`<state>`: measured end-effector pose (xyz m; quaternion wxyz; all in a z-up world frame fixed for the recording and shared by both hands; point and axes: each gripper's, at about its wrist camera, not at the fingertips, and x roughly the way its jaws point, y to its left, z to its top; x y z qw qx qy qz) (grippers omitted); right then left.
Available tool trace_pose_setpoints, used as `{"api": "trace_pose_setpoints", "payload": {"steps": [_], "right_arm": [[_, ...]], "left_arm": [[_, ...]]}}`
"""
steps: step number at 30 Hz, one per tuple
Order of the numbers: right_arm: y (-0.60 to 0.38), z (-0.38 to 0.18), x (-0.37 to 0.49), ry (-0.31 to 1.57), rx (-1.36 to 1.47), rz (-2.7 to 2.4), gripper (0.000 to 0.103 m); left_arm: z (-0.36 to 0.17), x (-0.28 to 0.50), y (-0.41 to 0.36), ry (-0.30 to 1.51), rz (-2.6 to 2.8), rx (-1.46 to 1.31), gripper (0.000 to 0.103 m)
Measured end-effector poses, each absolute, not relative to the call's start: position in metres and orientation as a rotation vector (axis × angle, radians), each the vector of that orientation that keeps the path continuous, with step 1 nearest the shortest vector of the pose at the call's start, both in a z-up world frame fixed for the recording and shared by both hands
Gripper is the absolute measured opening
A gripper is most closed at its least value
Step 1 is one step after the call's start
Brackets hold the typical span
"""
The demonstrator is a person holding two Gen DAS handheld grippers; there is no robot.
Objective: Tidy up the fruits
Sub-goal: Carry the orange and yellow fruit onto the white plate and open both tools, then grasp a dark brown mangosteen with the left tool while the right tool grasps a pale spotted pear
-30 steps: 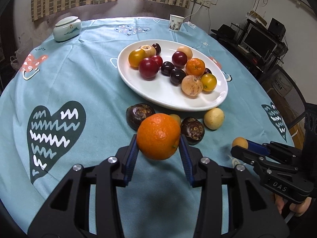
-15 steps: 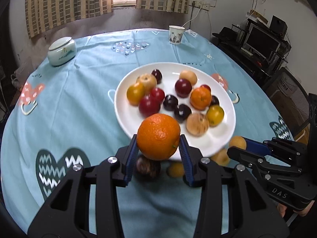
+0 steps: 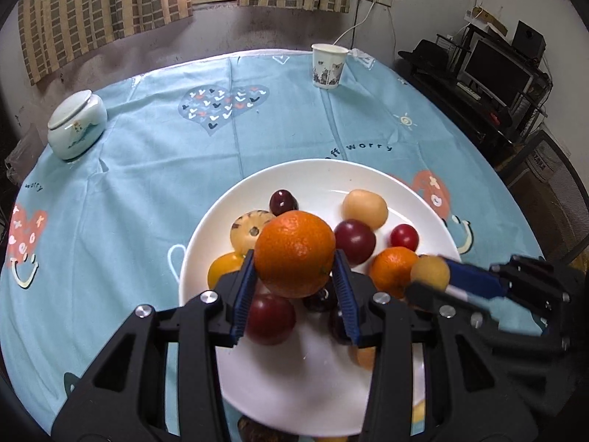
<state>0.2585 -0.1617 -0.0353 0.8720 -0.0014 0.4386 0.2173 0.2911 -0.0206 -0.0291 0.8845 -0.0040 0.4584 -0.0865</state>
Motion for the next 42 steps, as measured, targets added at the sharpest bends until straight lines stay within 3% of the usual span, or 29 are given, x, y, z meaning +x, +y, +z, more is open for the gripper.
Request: {"api": "trace_pose_setpoints", "payload": {"steps": [17, 19, 21, 23, 27, 32, 34, 42], "right_arm": [[-0.144, -0.049, 0.270, 0.917, -0.075, 0.438, 0.029], [-0.146, -0.049, 0.271, 0.935, -0.069, 0.430, 0.036], [-0.151, -0.044, 0.266, 0.927, -0.062, 0.418, 0.062], [-0.153, -0.036, 0.256, 0.898, -0.084, 0.406, 0.062], [-0.164, -0.025, 0.231, 0.888, -0.089, 0.403, 0.065], [-0.181, -0.019, 0.192, 0.882, -0.063, 0.397, 0.067], [-0.186, -0.019, 0.178, 0.884, -0.048, 0.394, 0.067], [-0.195, -0.028, 0.136, 0.898, -0.004, 0.383, 0.068]], "left_arm": [[-0.035, 0.314, -0.021, 0.955, -0.153, -0.025, 0.046], [-0.026, 0.309, -0.019, 0.929, -0.151, -0.024, 0.055], [-0.017, 0.302, -0.016, 0.913, -0.154, -0.028, 0.055], [-0.006, 0.291, -0.010, 0.897, -0.163, -0.046, 0.055], [0.010, 0.256, 0.001, 0.852, -0.154, -0.058, 0.067], [0.011, 0.202, 0.014, 0.818, -0.137, -0.063, 0.072], [0.006, 0.183, 0.019, 0.817, -0.130, -0.083, 0.079], [-0.032, 0.119, 0.027, 0.876, -0.108, -0.101, 0.079]]}}
